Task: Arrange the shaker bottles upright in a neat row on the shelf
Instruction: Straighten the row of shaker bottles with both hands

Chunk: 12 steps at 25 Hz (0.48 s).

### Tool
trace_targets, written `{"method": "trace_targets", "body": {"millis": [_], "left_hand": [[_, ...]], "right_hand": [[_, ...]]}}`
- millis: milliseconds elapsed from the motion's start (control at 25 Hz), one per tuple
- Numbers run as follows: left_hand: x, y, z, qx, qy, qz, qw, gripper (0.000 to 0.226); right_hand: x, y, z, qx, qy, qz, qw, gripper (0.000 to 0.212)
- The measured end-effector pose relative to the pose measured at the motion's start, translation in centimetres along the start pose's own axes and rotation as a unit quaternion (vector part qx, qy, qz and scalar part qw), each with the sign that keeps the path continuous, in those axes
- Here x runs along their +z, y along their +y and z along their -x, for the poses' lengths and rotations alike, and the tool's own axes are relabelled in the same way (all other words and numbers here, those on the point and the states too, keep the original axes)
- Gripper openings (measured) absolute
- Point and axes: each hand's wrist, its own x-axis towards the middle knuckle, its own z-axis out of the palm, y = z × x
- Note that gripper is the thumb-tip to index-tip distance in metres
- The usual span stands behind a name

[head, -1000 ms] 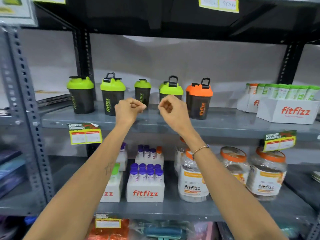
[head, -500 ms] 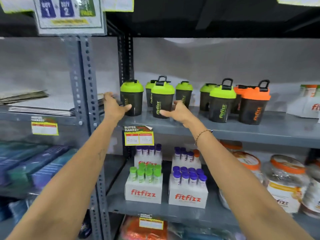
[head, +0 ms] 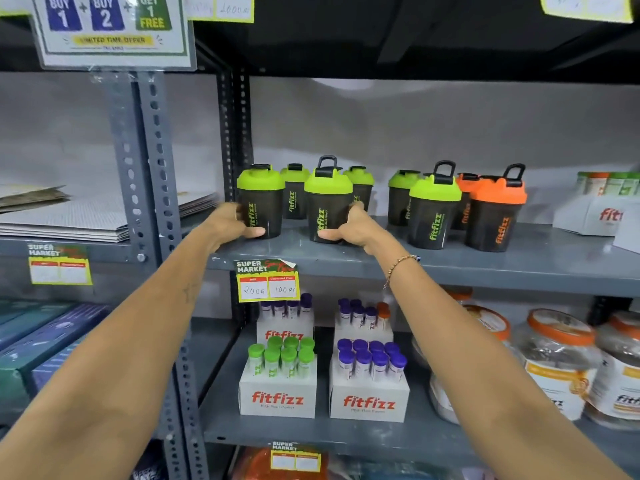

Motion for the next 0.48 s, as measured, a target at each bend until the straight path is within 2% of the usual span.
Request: {"method": "trace_targets", "body": {"millis": [80, 240, 360, 480], "left_hand": [[1.3, 0.6, 0.1, 0.007, -0.003, 0.000, 1.000, 0.044], [3.8, 1.7, 0.7, 0.036, -0.004, 0.010, 0.999, 0.037], [4.4, 2.1, 1.2, 0.040, 0.006, -0.005, 0.999, 0.045], [4.3, 1.8, 1.2, 0.040, 0.016, -0.029, 0.999, 0.058]], "right_hand": [[-1.1, 0.9, 0.1, 0.003, 0.013, -0.008, 1.000, 0.108], [-2.7, 2.1, 0.7, -0.010, 0.031, -0.016, 0.999, 0.076], [-3.4, 2.3, 1.0, -0.017, 0.045, -0.016, 0.999, 0.071], [-3.7, 2.9, 0.7, -0.006, 0.048, -0.007, 0.999, 0.077]]}}
